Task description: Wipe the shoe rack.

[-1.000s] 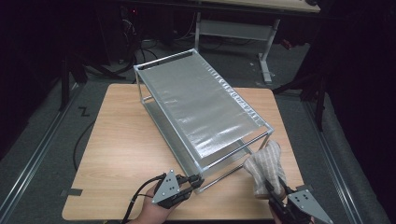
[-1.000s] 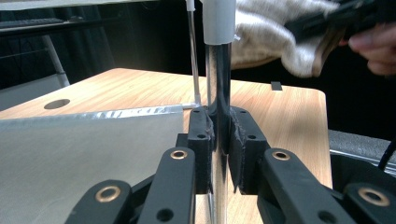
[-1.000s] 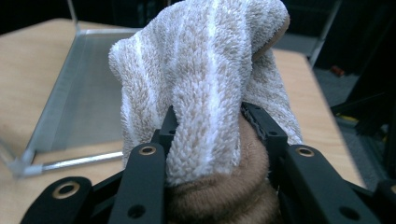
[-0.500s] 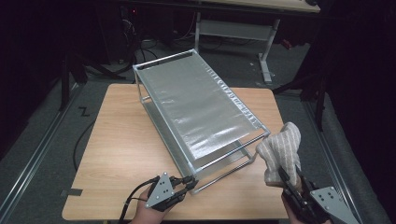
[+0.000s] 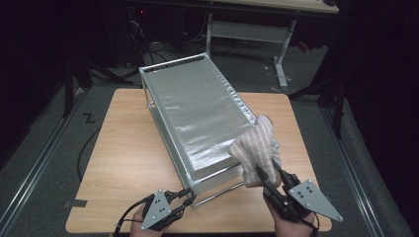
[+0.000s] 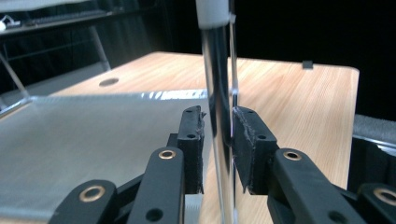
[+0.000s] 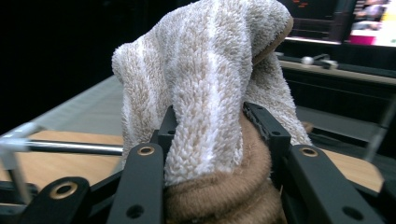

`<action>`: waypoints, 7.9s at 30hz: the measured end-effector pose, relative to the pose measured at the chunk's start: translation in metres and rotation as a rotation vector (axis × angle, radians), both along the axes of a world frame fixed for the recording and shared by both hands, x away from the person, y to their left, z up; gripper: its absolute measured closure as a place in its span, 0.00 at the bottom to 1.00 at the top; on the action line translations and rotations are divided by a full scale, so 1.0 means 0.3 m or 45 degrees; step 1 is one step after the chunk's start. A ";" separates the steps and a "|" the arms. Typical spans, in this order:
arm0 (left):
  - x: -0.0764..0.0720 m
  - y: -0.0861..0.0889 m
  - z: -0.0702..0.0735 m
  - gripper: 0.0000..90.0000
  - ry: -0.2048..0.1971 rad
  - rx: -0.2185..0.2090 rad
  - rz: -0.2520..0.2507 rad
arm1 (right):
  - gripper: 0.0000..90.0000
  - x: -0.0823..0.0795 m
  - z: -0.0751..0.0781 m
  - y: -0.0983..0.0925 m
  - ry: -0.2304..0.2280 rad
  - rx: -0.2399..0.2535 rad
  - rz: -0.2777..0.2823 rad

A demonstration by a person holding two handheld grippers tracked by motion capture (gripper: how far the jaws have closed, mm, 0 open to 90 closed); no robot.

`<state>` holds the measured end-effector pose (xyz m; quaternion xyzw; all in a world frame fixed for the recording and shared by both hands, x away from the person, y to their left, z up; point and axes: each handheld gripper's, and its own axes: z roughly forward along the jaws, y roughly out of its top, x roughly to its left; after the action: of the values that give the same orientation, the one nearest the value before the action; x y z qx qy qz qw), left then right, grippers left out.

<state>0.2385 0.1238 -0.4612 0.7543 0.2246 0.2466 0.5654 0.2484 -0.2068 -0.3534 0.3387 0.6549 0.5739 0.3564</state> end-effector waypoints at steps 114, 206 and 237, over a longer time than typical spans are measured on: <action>0.028 -0.019 -0.047 0.89 0.096 -0.031 -0.026 | 0.68 0.023 -0.086 0.172 0.052 -0.193 0.123; 0.032 -0.013 -0.060 0.88 0.062 -0.015 0.018 | 0.69 0.155 -0.177 -0.055 0.287 -0.087 -0.113; 0.034 -0.034 -0.092 0.88 0.092 0.040 0.028 | 0.70 -0.028 -0.142 0.260 0.221 -0.218 0.354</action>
<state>0.2486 0.1137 -0.4890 0.7690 0.2494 0.2288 0.5423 0.2401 -0.1288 -0.3960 0.2616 0.7702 0.5283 0.2435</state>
